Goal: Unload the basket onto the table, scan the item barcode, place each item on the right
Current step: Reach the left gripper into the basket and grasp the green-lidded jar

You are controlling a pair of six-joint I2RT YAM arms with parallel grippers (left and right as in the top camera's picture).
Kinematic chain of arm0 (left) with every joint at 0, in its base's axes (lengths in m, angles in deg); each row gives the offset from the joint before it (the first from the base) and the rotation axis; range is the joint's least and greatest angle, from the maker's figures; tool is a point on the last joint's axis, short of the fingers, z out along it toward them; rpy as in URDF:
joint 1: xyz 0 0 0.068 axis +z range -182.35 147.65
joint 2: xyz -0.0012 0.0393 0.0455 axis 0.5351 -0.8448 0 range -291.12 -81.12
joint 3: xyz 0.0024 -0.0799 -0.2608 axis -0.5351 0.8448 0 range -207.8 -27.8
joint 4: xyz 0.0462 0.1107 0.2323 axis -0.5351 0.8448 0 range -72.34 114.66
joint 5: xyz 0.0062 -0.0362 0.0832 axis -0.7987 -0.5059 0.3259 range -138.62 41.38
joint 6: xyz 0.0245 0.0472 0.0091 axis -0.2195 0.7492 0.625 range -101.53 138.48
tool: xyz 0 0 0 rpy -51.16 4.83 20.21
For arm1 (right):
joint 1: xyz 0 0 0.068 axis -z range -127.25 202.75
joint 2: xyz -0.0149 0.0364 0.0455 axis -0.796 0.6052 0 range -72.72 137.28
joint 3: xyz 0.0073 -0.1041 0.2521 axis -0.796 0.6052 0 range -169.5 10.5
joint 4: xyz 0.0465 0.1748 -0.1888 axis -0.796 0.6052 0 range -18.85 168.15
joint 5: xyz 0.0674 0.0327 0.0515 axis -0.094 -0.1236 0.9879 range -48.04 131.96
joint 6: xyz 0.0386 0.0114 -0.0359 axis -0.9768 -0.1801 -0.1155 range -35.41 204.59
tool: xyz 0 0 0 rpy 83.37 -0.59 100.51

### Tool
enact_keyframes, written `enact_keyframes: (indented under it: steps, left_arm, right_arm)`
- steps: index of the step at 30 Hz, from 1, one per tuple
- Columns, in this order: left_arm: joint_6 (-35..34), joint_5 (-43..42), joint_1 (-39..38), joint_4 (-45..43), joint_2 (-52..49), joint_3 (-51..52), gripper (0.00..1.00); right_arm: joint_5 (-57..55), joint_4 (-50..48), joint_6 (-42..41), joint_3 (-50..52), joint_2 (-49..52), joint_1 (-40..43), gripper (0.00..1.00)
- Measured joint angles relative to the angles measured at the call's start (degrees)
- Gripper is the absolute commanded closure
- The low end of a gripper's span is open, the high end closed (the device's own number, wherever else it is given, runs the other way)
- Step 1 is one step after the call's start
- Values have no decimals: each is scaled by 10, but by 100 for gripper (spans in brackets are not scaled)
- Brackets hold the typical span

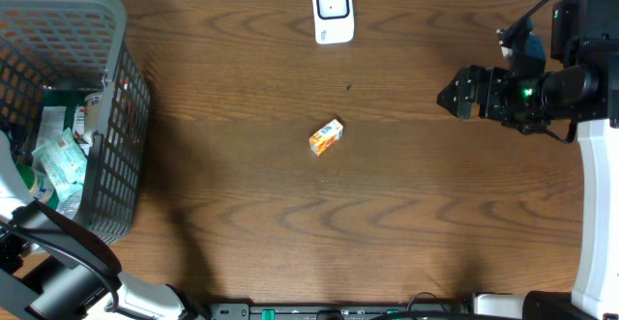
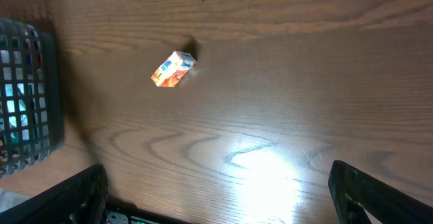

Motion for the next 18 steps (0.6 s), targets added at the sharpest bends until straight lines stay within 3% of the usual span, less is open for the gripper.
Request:
enact_keyframes:
  steps: [9, 11, 18]
  left_arm:
    - [0, 20, -1, -15, -5, 5, 37]
    - [1, 23, -1, -16, -7, 5, 28]
    - [5, 23, -1, -4, -35, 8, 24]
  right_arm:
    - [0, 0, 0, 0, 0, 0, 1]
    - [0, 0, 0, 0, 0, 0, 1]
    - [0, 0, 0, 0, 0, 0, 1]
